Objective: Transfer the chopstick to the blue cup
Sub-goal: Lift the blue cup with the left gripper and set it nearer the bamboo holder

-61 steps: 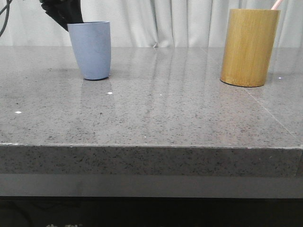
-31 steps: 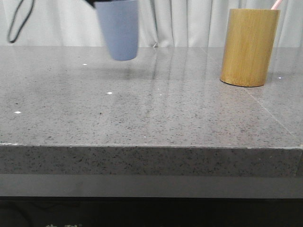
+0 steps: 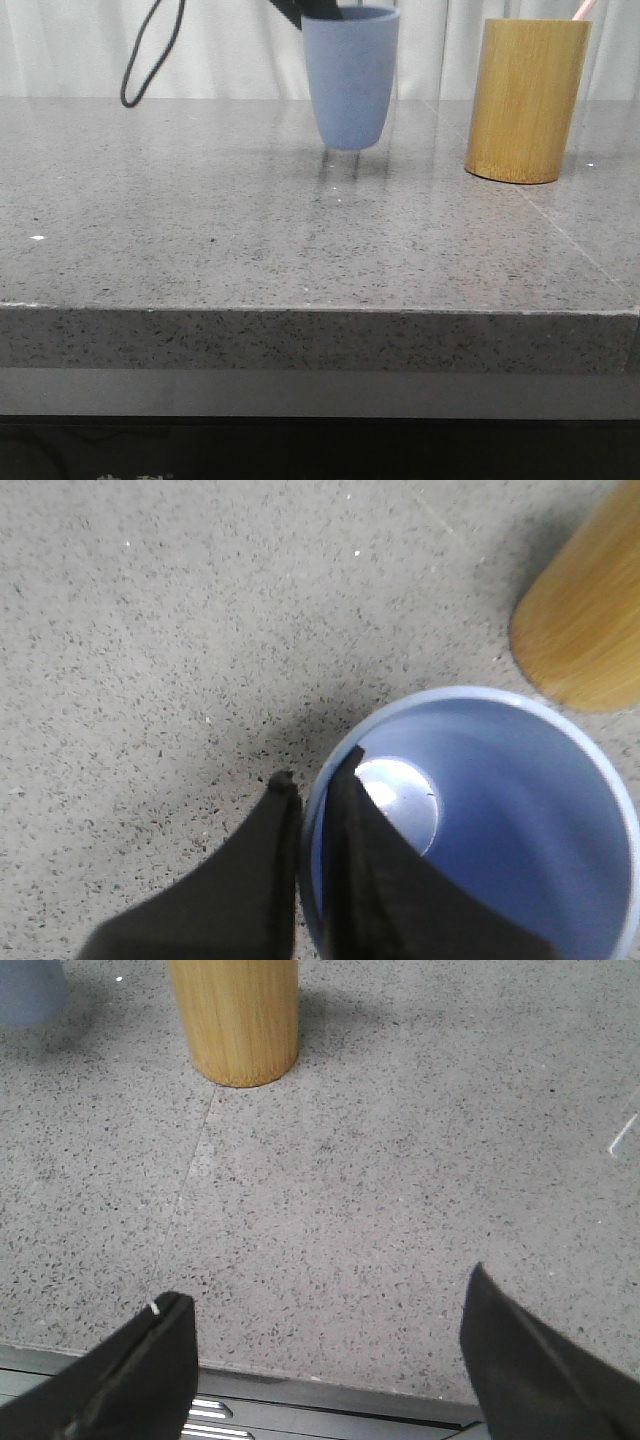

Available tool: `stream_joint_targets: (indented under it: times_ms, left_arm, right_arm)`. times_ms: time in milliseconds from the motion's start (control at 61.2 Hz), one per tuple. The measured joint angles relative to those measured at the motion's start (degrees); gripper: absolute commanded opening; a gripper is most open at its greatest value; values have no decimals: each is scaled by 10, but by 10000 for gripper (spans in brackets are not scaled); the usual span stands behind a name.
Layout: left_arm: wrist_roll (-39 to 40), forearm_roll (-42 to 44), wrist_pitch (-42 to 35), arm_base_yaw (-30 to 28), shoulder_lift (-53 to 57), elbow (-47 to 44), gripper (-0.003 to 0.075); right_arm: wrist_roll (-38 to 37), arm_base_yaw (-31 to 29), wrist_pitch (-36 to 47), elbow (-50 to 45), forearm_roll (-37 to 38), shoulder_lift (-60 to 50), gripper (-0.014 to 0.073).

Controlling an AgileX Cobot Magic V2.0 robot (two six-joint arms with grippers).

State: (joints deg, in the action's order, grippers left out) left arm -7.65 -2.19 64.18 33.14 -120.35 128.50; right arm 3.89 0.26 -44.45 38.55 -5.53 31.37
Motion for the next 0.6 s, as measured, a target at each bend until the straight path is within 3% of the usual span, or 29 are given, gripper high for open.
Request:
stream_joint_targets:
  times_ms: [408,604]
  left_arm:
    - [0,5,12,0,-13,0,-9]
    - [0,4,17,0,-13,0,139]
  right_arm:
    - [0,0,0,0,0,0,561]
    - [0,0,0,0,0,0,561]
